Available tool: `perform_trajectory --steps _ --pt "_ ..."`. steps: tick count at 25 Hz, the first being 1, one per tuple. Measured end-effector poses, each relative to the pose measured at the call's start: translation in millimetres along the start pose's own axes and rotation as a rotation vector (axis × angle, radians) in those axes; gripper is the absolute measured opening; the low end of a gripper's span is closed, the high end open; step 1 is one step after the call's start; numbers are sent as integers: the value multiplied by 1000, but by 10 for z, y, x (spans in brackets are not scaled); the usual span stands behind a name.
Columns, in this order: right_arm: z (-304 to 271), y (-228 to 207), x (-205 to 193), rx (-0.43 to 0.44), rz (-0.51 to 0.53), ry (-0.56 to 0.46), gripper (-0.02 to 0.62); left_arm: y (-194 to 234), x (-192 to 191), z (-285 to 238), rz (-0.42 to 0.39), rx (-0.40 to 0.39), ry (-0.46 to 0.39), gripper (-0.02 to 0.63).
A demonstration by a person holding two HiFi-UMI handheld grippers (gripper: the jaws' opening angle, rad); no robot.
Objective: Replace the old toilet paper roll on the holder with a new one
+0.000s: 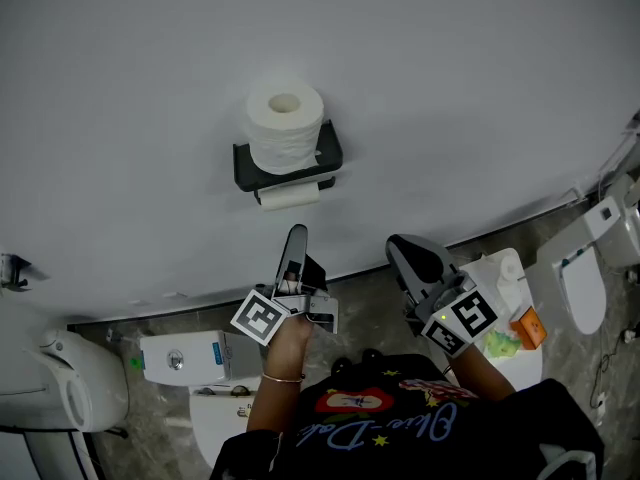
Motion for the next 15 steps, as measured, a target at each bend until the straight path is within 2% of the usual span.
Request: perform_trajectory --steps 2,5,10,15 --pt "12 -55 -9 -12 0 5 15 59 41 -103 60 -2 -54 222" --pt "39 -132 -12 -33 -3 4 15 112 87 -248 70 1 -89 222" --pt "30 -185 -35 -44 -7 8 14 236 151 -423 138 14 -134 232" --pt "-12 -211 -29 -38 -4 7 15 245 208 -552 140 4 -150 232"
Point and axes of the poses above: the fingertips, and each gripper's own axes: z backward along the fingers, y to its left, x out of its top, the point moved 8 cm from there along z, backward along the fingers, and after that the axes turned 4 degrees about x, right-handed, at the moved point
